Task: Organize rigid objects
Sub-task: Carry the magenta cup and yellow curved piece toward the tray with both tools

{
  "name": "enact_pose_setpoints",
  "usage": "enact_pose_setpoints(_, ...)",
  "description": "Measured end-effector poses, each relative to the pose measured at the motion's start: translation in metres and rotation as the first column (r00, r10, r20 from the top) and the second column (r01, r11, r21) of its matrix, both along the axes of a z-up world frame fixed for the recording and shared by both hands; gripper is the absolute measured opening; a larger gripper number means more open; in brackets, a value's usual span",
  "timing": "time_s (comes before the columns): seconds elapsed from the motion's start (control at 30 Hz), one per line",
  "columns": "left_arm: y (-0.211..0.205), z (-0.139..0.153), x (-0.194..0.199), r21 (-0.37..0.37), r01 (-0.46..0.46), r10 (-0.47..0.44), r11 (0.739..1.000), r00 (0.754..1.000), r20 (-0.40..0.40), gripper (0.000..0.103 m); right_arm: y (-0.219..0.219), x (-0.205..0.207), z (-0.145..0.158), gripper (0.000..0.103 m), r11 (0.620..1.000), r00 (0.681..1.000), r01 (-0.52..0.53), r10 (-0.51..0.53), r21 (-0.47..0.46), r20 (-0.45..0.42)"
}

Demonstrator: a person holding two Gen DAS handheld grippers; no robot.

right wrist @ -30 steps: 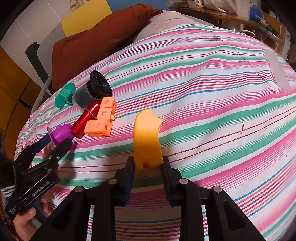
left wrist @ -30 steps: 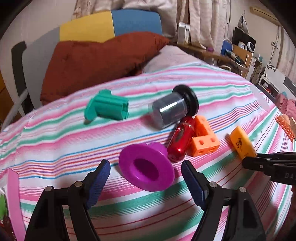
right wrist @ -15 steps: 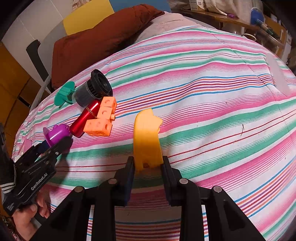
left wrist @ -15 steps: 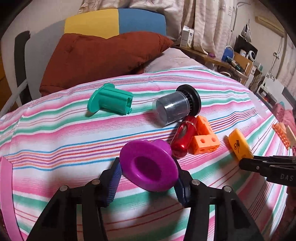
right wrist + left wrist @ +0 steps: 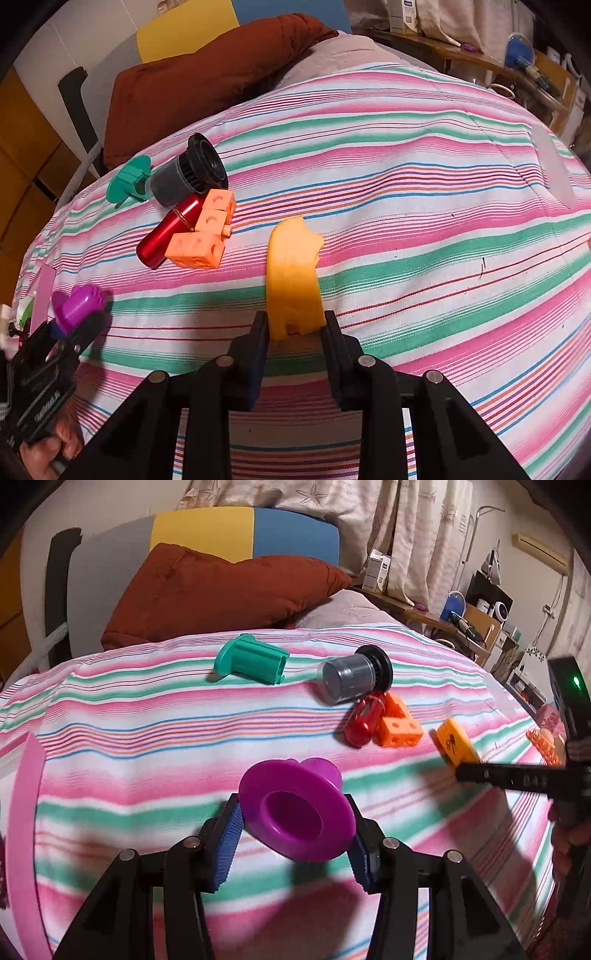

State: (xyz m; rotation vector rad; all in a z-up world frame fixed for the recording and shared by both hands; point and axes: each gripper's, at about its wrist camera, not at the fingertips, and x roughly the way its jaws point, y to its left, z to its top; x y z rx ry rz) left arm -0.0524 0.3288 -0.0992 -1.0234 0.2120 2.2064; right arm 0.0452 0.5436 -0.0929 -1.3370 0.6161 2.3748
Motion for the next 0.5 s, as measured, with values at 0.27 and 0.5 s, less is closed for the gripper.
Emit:
enact_pose_setpoints(0.27, -0.025, 0.001, 0.017, 0.036, 0.007, -0.008, 0.999, 1.000, 0.015, 0.052, -0.002, 0.010, 0.002, 0.028, 0.990, 0.998, 0.028, -0.037, -0.139, -0.059)
enact_pose_setpoints(0.5, -0.050, 0.002, 0.034, 0.055, 0.000, -0.001, 0.998, 1.000, 0.024, 0.052, -0.051, 0.006, 0.006, 0.028, 0.992, 0.997, -0.070, 0.065, -0.105, -0.051)
